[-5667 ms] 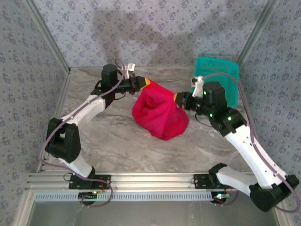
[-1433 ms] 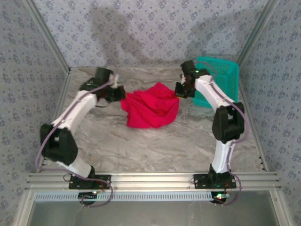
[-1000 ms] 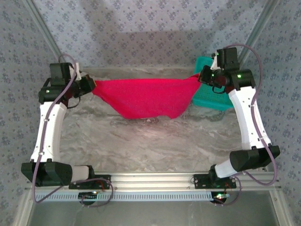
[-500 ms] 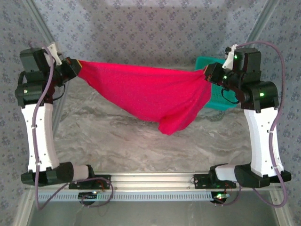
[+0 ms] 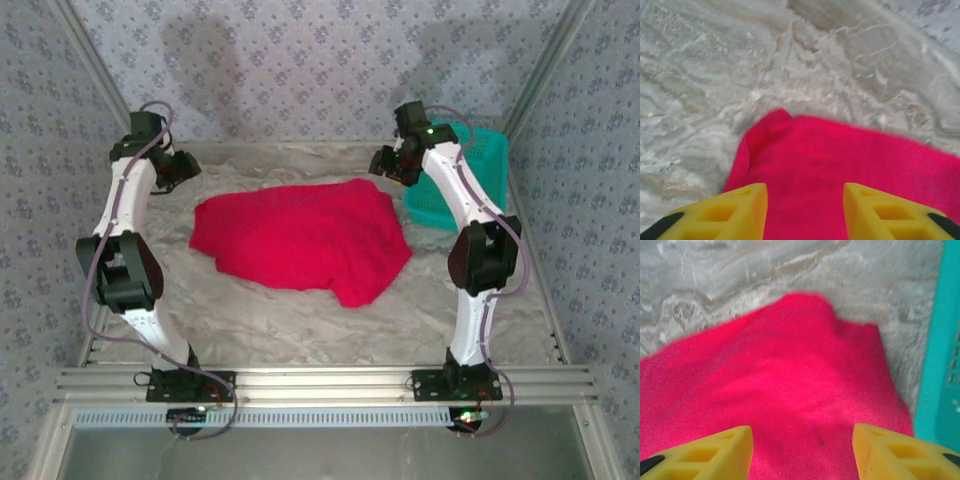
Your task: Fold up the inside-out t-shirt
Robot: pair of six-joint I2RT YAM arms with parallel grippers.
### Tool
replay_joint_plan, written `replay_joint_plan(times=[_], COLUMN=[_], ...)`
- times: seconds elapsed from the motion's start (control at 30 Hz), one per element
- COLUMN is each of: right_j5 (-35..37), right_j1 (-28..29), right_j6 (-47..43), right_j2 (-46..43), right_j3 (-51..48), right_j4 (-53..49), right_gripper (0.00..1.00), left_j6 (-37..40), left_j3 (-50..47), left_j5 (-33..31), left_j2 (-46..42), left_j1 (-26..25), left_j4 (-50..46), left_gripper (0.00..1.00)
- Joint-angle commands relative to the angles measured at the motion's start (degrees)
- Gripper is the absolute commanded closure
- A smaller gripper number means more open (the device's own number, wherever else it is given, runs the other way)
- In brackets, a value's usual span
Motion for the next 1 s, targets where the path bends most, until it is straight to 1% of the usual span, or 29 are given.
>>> replay_joint_plan(times=[0.0,0.1,0.13,0.23,0.27,0.33,0.4,0.47,0.53,0.6,0.63,0.67,0.7,0.73,0.77,0.83,0.9,0.97], right_j5=[1.35,1.72,1.42,-0.43,-1.30,-2.06,-2.09,-1.06,-0.37,1.98,4.30,6.26,8.13,10.04,11.40,12.80,12.87,12.78], right_j1=[3.71,7.51,8.86,12.92,14.44,17.52,20.97,23.75,25.40,26.64,26.90,26.83,26.74,26.49,26.27,26.18,26.10,25.88], right_j6=[-3.29,-2.28,-1.26,2.36,3.67,6.12,7.80,11.27,13.09,14.48,15.14,15.52,15.67,15.64,15.33,14.82,13.52,11.65], right_j2=[-10.84,-19.71,-22.65,-29.44,-30.95,-33.09,-33.90,-32.96,-30.74,-27.75,-26.10,-24.64,-23.70,-23.25,-23.47,-25.33,-28.33,-32.37], right_j3=[-9.40,-27.61,-33.67,-48.36,-51.62,-55.84,-58.95,-61.32,-62.38,-62.10,-61.74,-61.01,-60.26,-59.18,-57.95,-55.45,-53.08,-50.61], right_j4=[-0.64,4.67,6.51,11.10,12.35,14.44,17.37,20.50,23.95,25.86,26.06,25.94,25.38,24.19,22.65,18.39,13.20,8.20], right_gripper=[0.42,0.42,0.42,0.42,0.41,0.38,0.32,0.30,0.29,0.29,0.31,0.38,0.49,0.66,0.81,1.00,1.00,1.00], left_j6=[-0.26,-4.38,-5.70,-9.31,-10.39,-12.19,-13.75,-15.04,-15.31,-15.05,-14.60,-13.99,-13.47,-12.85,-12.35,-11.48,-10.22,-8.81], left_j3=[-8.05,-24.17,-29.55,-41.92,-45.08,-50.06,-54.10,-57.13,-58.40,-59.05,-58.97,-58.65,-58.23,-57.60,-56.88,-55.28,-53.62,-51.54], left_j5=[-4.72,-3.17,-2.53,1.21,1.64,2.47,2.11,2.04,1.72,1.17,0.35,-0.88,-1.92,-2.42,-2.64,-2.79,-3.32,-4.65], left_j2=[-12.10,-21.33,-23.93,-27.93,-28.60,-29.40,-29.82,-29.22,-27.19,-24.42,-22.77,-21.20,-20.03,-18.95,-18.23,-18.07,-19.43,-22.30], left_j1=[-4.32,-10.39,-13.09,-20.00,-22.04,-25.07,-26.90,-27.68,-27.95,-28.05,-28.05,-27.98,-27.83,-27.42,-26.69,-25.02,-23.39,-21.59], left_j4=[0.29,6.87,9.71,14.99,16.02,18.23,20.98,24.30,26.47,28.69,29.35,29.74,29.86,29.87,29.45,27.51,24.43,20.28], left_gripper=[0.54,0.51,0.50,0.49,0.49,0.47,0.45,0.44,0.43,0.43,0.44,0.46,0.50,0.58,0.70,0.87,0.99,1.00])
